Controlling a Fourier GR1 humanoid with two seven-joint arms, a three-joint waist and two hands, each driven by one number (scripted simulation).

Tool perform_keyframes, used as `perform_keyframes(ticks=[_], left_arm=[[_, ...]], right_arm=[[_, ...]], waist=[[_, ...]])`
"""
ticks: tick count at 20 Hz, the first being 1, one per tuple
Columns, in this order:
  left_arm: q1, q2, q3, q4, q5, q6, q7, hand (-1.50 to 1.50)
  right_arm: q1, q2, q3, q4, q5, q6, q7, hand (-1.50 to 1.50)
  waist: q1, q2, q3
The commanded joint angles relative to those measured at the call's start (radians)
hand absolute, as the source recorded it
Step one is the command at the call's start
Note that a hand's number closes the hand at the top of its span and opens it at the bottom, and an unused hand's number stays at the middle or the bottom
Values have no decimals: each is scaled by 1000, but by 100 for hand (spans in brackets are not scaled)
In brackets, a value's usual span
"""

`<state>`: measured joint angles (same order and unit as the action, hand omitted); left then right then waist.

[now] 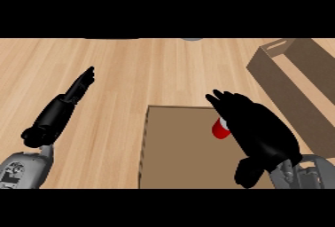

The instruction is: Pick the can from the tray and place it in the cardboard box

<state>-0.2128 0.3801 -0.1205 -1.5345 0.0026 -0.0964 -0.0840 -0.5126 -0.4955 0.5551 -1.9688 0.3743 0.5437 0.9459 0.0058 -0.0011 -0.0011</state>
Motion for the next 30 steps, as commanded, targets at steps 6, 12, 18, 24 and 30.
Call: perform_keyframes(ticks=[6, 12, 18, 24, 30], left_arm=[[-14, -30, 12, -21, -17, -13, 49, 0], [-8, -35, 50, 40, -37, -52, -20, 0], [-43, -62, 67, 62, -68, -40, -4, 0], [16, -62, 94, -8, -70, -85, -7, 0], [-16, -124, 81, 1, -118, -68, 33, 0]], right_arm=[[-39, 102, 39, 140, 164, 31, 73, -150], [38, 113, 15, 134, 243, 67, 0, -150], [70, 133, 24, 281, 393, -9, -115, -150], [76, 176, -44, 327, 431, 58, -186, -150], [82, 284, -48, 381, 504, 54, -202, -150]], waist=[[0, 0, 1], [-7, 1, 1], [-6, 2, 1], [-2, 1, 1], [-3, 1, 1]])
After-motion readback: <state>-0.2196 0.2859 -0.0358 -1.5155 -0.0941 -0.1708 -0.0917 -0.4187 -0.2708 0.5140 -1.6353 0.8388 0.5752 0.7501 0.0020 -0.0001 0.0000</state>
